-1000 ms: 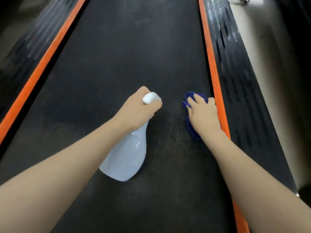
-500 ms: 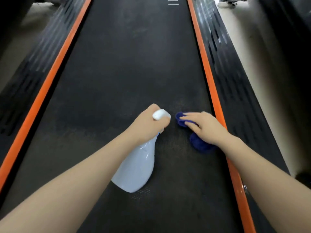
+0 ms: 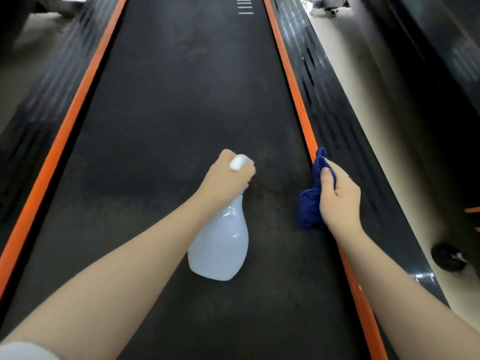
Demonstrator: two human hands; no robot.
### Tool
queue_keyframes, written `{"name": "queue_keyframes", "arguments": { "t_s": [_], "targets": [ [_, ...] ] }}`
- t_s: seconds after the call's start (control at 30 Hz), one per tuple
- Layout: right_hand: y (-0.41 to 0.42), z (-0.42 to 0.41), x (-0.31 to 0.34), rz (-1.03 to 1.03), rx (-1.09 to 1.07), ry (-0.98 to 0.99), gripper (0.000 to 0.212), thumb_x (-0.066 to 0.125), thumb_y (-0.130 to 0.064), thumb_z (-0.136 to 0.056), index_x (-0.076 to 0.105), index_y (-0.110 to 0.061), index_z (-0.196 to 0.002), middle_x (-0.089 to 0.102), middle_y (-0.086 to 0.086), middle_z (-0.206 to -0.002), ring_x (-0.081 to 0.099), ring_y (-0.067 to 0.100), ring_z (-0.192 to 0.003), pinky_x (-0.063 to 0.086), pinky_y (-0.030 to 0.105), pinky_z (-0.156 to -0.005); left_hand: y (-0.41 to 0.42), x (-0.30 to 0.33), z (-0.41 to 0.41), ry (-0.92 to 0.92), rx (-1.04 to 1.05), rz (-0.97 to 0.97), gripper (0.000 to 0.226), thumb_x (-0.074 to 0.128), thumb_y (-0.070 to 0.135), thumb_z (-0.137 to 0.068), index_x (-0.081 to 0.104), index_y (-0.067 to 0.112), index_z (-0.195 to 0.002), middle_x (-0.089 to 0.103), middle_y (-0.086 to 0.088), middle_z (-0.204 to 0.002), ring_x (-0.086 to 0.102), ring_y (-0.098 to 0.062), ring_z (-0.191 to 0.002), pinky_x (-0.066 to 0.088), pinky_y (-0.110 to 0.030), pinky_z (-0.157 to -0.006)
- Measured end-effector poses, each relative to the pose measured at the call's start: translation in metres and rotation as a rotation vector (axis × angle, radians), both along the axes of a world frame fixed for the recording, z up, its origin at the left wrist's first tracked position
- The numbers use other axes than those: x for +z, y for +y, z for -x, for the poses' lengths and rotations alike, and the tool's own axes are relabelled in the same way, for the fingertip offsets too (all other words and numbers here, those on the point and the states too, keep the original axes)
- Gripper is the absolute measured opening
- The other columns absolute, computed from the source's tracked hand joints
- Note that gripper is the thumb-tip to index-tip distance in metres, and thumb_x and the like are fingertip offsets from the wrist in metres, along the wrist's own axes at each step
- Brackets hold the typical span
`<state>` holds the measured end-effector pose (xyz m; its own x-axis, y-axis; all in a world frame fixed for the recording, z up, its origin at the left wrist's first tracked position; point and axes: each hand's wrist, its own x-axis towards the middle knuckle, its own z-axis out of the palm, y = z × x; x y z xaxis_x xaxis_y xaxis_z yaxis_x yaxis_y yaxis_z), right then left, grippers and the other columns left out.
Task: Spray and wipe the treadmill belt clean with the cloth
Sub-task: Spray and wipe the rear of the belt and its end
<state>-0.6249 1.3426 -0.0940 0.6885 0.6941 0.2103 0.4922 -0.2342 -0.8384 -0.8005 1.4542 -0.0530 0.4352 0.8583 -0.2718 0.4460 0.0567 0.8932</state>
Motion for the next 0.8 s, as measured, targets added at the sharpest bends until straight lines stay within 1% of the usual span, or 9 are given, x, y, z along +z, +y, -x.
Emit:
{"name": "queue_keyframes", "arguments": {
  "t_s": [0.13,0.2,0.27,0.33,0.4,0.53,0.6,0.7,0.8],
  "targets": [
    [0.017,0.034,-0.018,0.161,0.290,-0.269,0.045,0.046,-0.022,-0.092,0.052,-0.003,-0.131,0.051,0.016,-0.136,0.047,0.031,-0.124,0.026,0.023,-0.104,0.012,0.001,0.025,0.003,0.112,-0.036,0.027,0.056,0.021,-0.088,0.053,0.000,-0.105,0.059,-0.005,-0.076,0.056,-0.014,-0.065,0.049,-0.031,-0.066],
    [0.029,0.048,-0.037,0.293,0.522,-0.483,0.051,0.046,-0.030,-0.087,0.053,-0.006,-0.131,0.051,0.015,-0.136,0.049,0.035,-0.120,0.036,0.041,-0.104,0.015,0.002,0.024,-0.014,0.118,-0.041,0.026,0.057,0.023,-0.087,0.054,0.003,-0.103,0.061,-0.003,-0.075,0.058,-0.013,-0.065,0.049,-0.029,-0.066],
    [0.049,0.045,-0.053,0.411,0.680,-0.674,0.048,0.042,-0.029,-0.084,0.059,-0.011,-0.126,0.056,0.010,-0.132,0.053,0.037,-0.115,0.045,0.049,-0.096,0.021,0.005,0.017,-0.025,0.108,-0.082,0.022,0.057,0.023,-0.086,0.054,0.004,-0.096,0.063,-0.003,-0.076,0.059,-0.014,-0.069,0.049,-0.032,-0.067],
    [0.074,0.028,-0.060,0.441,0.664,-0.773,0.044,0.041,-0.022,-0.083,0.063,-0.010,-0.120,0.061,0.010,-0.126,0.056,0.039,-0.108,0.048,0.048,-0.091,0.031,0.010,0.011,-0.025,0.112,-0.161,0.019,0.055,0.023,-0.085,0.050,0.006,-0.089,0.062,-0.002,-0.078,0.060,-0.016,-0.072,0.047,-0.035,-0.067],
    [0.104,0.001,-0.061,0.451,0.485,-0.821,0.038,0.052,-0.012,-0.083,0.063,-0.007,-0.118,0.061,0.013,-0.124,0.055,0.041,-0.110,0.046,0.047,-0.095,0.040,0.013,0.004,-0.058,0.148,-0.193,0.020,0.055,0.023,-0.085,0.050,0.007,-0.096,0.065,-0.007,-0.091,0.062,-0.020,-0.084,0.050,-0.038,-0.074],
    [0.155,-0.034,-0.056,0.644,0.330,-0.792,0.047,0.052,-0.017,-0.087,0.048,-0.006,-0.132,0.046,0.013,-0.140,0.035,0.030,-0.134,0.020,0.039,-0.114,0.049,0.008,-0.009,-0.032,0.102,-0.190,0.023,0.057,0.025,-0.086,0.051,0.009,-0.101,0.064,-0.008,-0.099,0.063,-0.024,-0.094,0.051,-0.039,-0.082],
    [0.136,-0.025,-0.052,0.656,0.308,-0.790,0.049,0.059,-0.020,-0.082,0.050,-0.004,-0.127,0.050,0.015,-0.133,0.038,0.031,-0.130,0.028,0.040,-0.108,0.053,0.005,-0.014,0.006,0.087,-0.150,0.023,0.057,0.025,-0.086,0.051,0.009,-0.101,0.065,-0.009,-0.098,0.063,-0.026,-0.094,0.051,-0.040,-0.081],
    [0.087,-0.003,-0.040,0.649,0.302,-0.774,0.044,0.073,-0.018,-0.071,0.061,-0.003,-0.110,0.061,0.014,-0.113,0.050,0.034,-0.116,0.044,0.040,-0.084,0.058,0.002,-0.020,0.048,0.036,-0.080,0.019,0.055,0.025,-0.085,0.051,0.014,-0.099,0.067,-0.006,-0.092,0.065,-0.023,-0.092,0.051,-0.035,-0.077],
    [0.110,-0.024,-0.039,0.672,0.243,-0.816,0.036,0.062,-0.014,-0.082,0.057,-0.004,-0.116,0.054,0.014,-0.129,0.029,0.031,-0.137,0.031,0.040,-0.097,0.063,-0.006,-0.026,0.080,0.000,-0.074,0.018,0.056,0.026,-0.085,0.054,0.013,-0.098,0.069,-0.004,-0.086,0.066,-0.018,-0.079,0.049,-0.029,-0.069]
  ]
}}
